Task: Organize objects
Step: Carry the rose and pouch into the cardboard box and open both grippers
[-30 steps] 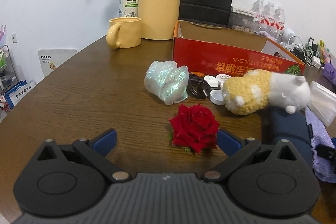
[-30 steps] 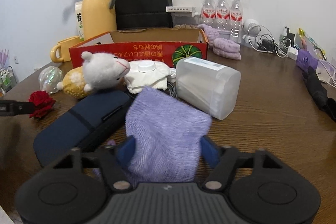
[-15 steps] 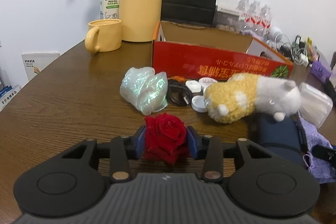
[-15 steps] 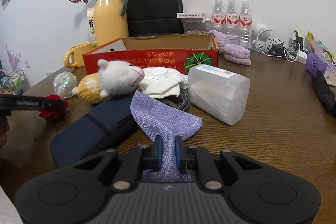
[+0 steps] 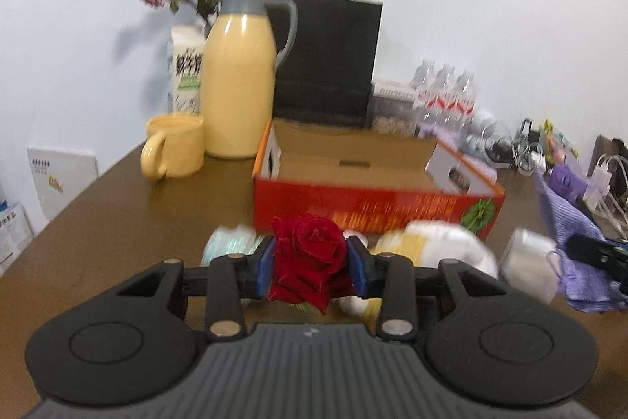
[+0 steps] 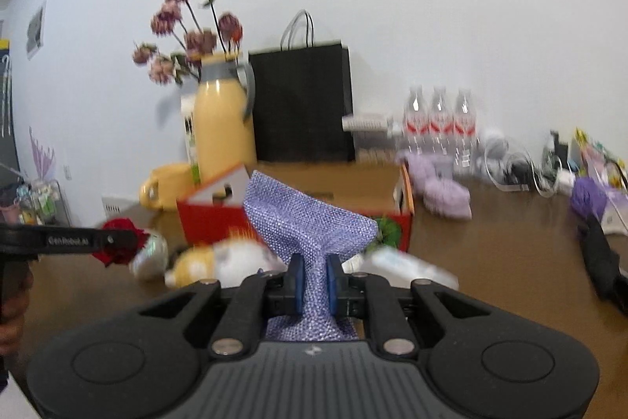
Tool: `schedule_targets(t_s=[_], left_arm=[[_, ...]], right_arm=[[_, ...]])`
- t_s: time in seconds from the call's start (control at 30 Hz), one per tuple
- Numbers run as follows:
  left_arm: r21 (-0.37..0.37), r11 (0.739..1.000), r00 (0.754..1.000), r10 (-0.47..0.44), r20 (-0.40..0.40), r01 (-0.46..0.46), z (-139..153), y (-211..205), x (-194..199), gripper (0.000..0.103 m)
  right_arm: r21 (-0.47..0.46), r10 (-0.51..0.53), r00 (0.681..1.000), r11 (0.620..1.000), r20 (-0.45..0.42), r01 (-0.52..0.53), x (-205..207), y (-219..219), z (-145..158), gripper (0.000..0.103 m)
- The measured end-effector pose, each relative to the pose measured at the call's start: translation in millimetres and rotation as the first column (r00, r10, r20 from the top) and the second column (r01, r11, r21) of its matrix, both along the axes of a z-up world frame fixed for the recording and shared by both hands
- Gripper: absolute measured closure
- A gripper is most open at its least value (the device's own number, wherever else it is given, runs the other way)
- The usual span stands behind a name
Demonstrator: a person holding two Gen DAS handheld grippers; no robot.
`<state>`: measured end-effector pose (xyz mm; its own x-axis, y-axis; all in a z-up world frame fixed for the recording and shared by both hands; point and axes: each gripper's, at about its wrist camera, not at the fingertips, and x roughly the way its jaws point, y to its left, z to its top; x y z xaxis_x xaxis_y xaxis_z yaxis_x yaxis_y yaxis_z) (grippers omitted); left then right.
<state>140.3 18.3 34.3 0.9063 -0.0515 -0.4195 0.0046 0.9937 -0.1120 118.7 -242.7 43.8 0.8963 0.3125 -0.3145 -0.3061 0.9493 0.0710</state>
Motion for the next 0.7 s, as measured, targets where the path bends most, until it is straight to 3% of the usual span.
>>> schedule_targets(t_s=[0.27,0.7], left_arm=[[-0.021,1.000,0.998,0.003,0.067,-0.001,30.7,-16.2,46.3,0.064],[-0.050,0.997,0.998,0.060,0.035,-0.059,36.0,-23.1,149.9,0.064]], right_arm=[[0.026,0.012,0.998,1.000,0.060,-0.013,62.9,23.2,25.3,0.092],[-0.026,-0.030,0.999,0.999,0.022,0.030,179.4,56.0,25.2,0.092]])
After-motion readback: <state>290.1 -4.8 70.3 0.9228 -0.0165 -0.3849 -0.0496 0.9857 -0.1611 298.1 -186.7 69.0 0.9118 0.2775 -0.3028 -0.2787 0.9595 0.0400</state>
